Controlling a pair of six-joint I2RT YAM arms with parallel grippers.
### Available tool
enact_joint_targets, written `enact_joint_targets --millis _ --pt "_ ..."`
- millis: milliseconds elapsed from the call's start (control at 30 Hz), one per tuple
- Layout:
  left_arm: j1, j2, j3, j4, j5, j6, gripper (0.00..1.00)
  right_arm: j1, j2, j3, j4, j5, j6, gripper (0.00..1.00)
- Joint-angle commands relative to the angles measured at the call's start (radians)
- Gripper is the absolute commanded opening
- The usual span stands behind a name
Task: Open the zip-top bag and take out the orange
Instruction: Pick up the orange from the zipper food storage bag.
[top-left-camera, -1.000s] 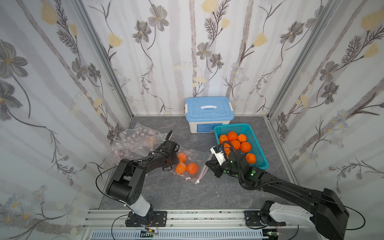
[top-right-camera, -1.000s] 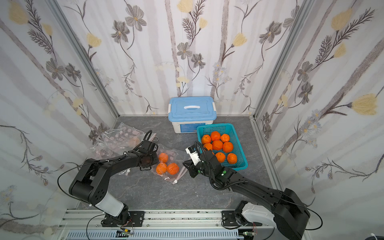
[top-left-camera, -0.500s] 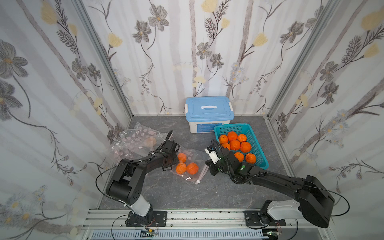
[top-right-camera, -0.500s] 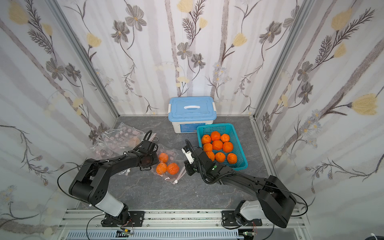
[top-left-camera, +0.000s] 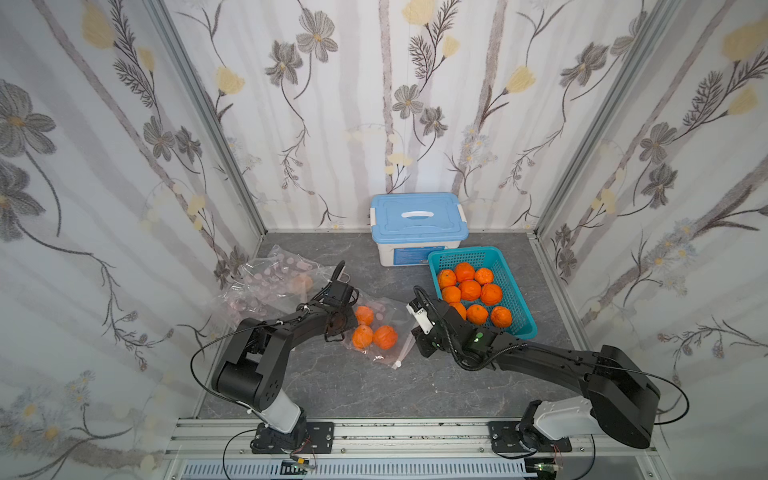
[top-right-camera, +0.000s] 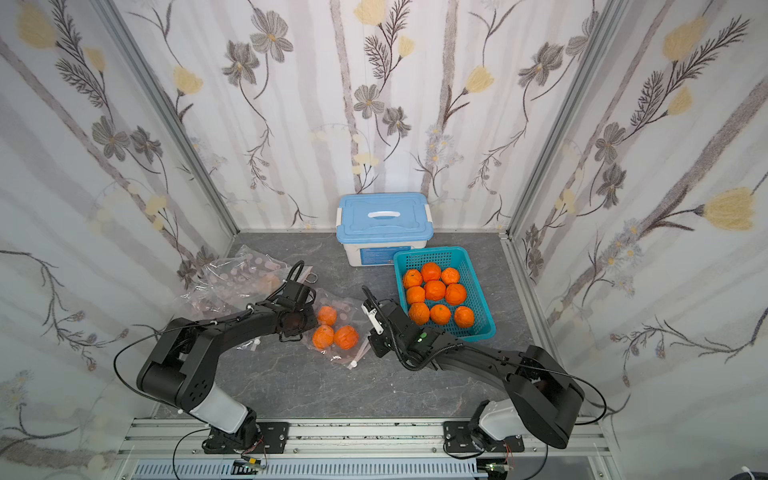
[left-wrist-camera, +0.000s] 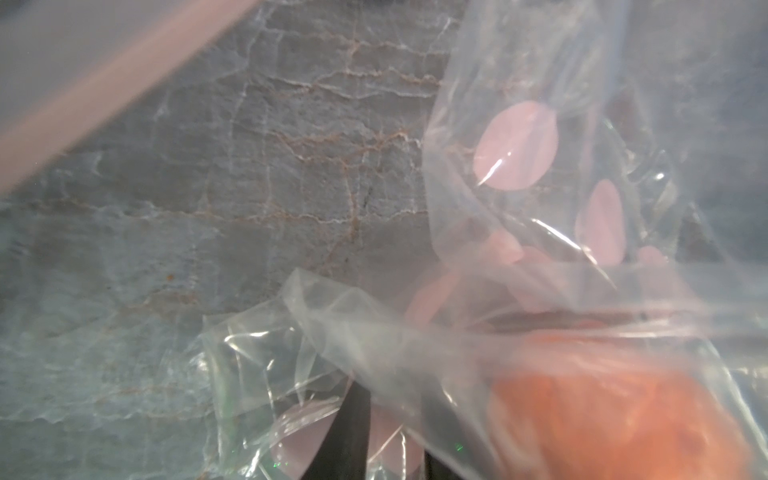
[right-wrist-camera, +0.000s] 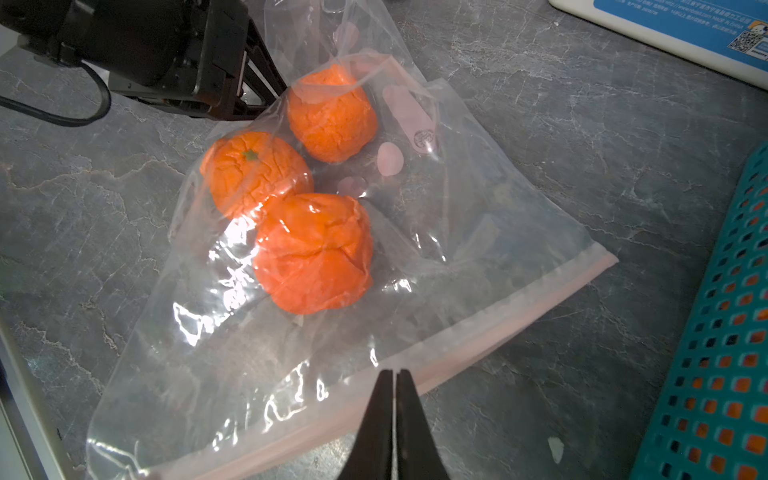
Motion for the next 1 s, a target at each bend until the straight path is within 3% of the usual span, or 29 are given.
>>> enact_joint_targets --millis 0,600,700,867,967 --pt "-0.001 0.006 -0.005 -0.065 0.023 -0.010 0.25 0.004 0.010 -0.003 -0.022 0.045 0.004 0.08" --pt "-0.001 0.009 -0.008 -0.061 0.026 -0.011 0.25 0.024 0.140 0.036 0.107 -0.048 0.050 0.11" --pt "-0.001 0.012 -0.011 -0.054 0.029 -0.011 0.25 0.028 0.161 0.059 0.156 -0.101 0.054 0.17" --pt "-0.001 0.018 -0.011 -0.052 0.031 -0.011 0.25 0.033 0.226 0.108 0.238 -0.149 0.038 0.49" --pt "-0.002 0.016 -0.011 -0.054 0.033 -0.011 0.25 0.039 0.264 0.133 0.261 -0.164 0.035 0.57"
